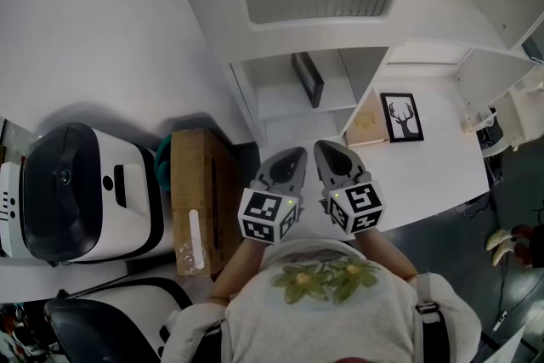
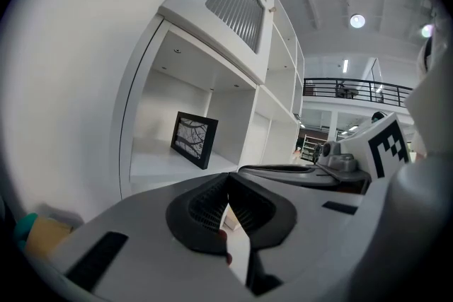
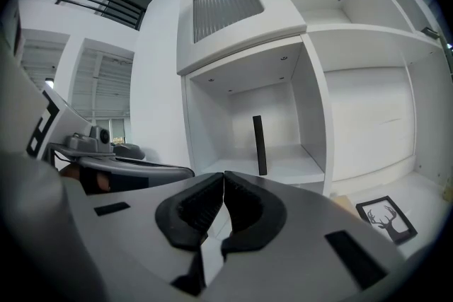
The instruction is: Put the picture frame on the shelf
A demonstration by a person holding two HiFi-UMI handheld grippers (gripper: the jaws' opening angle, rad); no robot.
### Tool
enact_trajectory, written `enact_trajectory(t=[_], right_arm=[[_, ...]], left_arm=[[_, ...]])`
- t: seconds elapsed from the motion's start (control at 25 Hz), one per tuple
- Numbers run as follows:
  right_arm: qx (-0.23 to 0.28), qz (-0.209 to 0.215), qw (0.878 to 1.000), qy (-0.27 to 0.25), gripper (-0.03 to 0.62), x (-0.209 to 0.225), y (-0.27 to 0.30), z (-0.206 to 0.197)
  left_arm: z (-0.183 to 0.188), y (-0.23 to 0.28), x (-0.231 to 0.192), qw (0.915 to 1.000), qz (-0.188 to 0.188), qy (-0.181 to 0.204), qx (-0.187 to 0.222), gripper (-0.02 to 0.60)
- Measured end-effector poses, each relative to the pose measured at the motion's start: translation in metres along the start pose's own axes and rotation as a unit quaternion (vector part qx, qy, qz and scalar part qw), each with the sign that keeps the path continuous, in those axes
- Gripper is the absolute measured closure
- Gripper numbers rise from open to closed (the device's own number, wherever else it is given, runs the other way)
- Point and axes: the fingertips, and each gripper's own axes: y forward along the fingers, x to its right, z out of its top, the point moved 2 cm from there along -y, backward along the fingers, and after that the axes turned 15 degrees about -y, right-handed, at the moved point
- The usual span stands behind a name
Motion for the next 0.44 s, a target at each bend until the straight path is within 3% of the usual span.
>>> enact_trajectory(t=[0.44], right_arm=[[-0.019,0.001,1.000,-0.005,0.562,-0.0041,-0.0034,-0.0094]], left_arm=[[-0.0063,-0.0043,0.0010,1.0000,0.002,0.003,-0.005,0.552]])
